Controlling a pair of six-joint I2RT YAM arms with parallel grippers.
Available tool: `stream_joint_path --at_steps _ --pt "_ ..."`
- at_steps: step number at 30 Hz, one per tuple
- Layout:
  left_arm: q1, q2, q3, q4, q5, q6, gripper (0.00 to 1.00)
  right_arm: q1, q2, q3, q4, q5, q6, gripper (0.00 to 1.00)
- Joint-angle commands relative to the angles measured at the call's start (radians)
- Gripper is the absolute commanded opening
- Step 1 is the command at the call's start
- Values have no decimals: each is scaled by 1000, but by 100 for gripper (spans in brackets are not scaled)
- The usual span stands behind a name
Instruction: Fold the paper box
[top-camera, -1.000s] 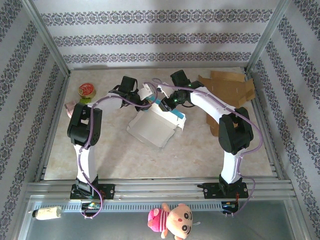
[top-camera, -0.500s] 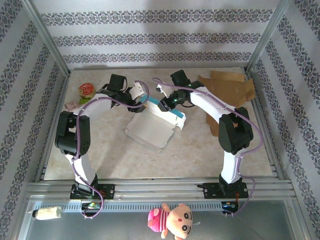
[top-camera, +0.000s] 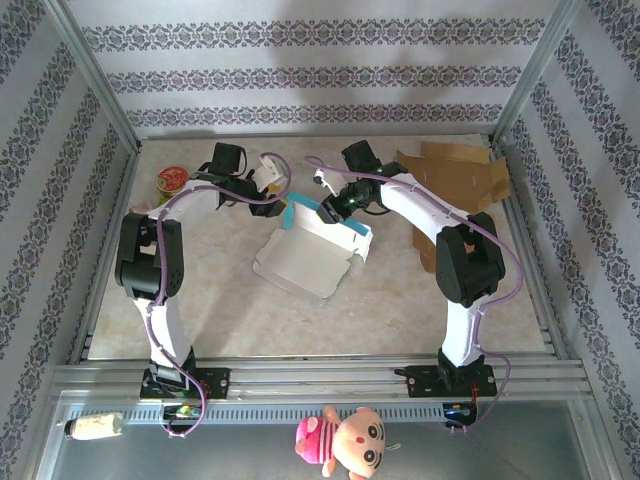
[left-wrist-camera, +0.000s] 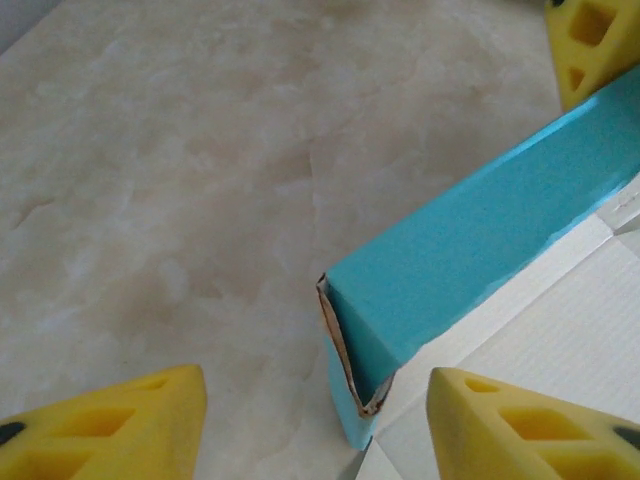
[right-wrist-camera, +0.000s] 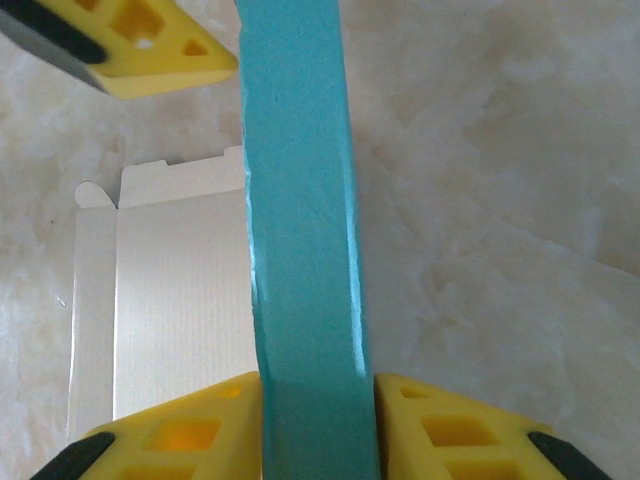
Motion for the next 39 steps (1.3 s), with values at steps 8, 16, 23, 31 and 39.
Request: stream_joint_path --at_steps 8,16,23,31,39 --pt "-11 65 28 18 33 -69 38 -10 13 -2 7 -29 -10 33" --pt "-48 96 55 14 -66 -130 13 -7 9 -5 10 -28 -1 33" --pt "-130 108 51 39 -308 -198 0 2 1 -19 38 -6 24 33" --pt "-154 140 87 19 -318 -198 17 7 0 -18 47 1 29 33" --pt "-163 168 125 -3 -370 -211 0 13 -3 -22 53 3 36 33"
